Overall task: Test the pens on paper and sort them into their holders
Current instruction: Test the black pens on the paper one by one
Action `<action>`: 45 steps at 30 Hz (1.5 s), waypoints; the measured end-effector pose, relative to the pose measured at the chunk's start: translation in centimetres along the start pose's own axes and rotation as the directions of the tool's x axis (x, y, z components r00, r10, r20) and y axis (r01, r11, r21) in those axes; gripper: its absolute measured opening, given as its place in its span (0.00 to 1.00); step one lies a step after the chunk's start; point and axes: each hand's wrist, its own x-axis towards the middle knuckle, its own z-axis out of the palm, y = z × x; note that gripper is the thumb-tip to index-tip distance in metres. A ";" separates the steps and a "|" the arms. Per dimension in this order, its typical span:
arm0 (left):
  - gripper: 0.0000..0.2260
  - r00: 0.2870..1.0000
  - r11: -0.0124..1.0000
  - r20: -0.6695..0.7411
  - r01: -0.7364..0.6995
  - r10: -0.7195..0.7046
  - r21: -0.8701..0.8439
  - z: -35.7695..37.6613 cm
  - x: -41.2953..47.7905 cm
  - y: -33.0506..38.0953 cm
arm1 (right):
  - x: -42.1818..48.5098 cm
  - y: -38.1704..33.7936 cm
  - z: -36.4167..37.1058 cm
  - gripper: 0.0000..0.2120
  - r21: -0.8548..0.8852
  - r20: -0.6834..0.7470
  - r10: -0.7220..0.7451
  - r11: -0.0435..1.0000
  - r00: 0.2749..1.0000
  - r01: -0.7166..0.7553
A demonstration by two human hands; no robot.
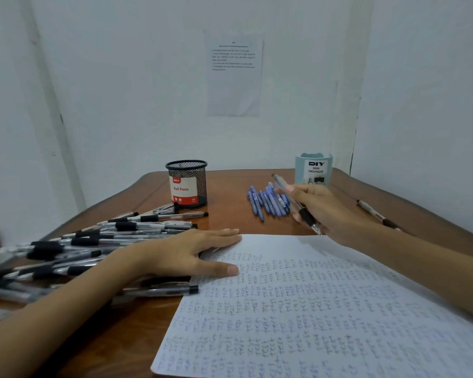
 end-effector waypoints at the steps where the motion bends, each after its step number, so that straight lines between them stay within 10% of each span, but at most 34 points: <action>1: 0.32 1.000 1.000 0.001 -0.002 0.002 0.000 0.0 0.0 0.0 | 0.0 0.2 0.0 0.13 -0.017 0.008 0.012 1.000 1.000 -0.012; 13: 0.33 1.000 0.999 -0.006 -0.017 0.018 0.038 0.2 0.1 -0.1 | 1.0 0.1 -2.1 0.13 -0.322 -0.097 -0.019 0.947 0.995 -0.013; 17: 0.31 0.999 0.999 -0.026 -0.033 0.034 0.041 0.5 0.2 -0.2 | 1.9 0.1 -6.7 0.09 -0.742 -0.228 -0.179 0.668 0.957 -0.052; 28: 0.29 0.995 0.987 -0.088 -0.025 0.040 0.159 -0.1 -0.5 1.3 | 1.5 2.2 -9.8 0.18 -0.931 -0.310 -0.089 0.229 0.947 -0.284; 38: 0.17 0.939 0.961 -0.317 0.200 -0.132 0.192 -0.1 -6.2 1.5 | -2.3 -3.2 2.6 0.07 -0.684 0.374 -0.301 0.549 0.877 0.480; 45: 0.17 0.859 0.928 -0.441 0.348 -0.259 0.133 1.0 -10.6 -2.6 | -5.3 -3.9 10.5 0.10 -0.384 0.700 -0.219 0.688 0.680 0.617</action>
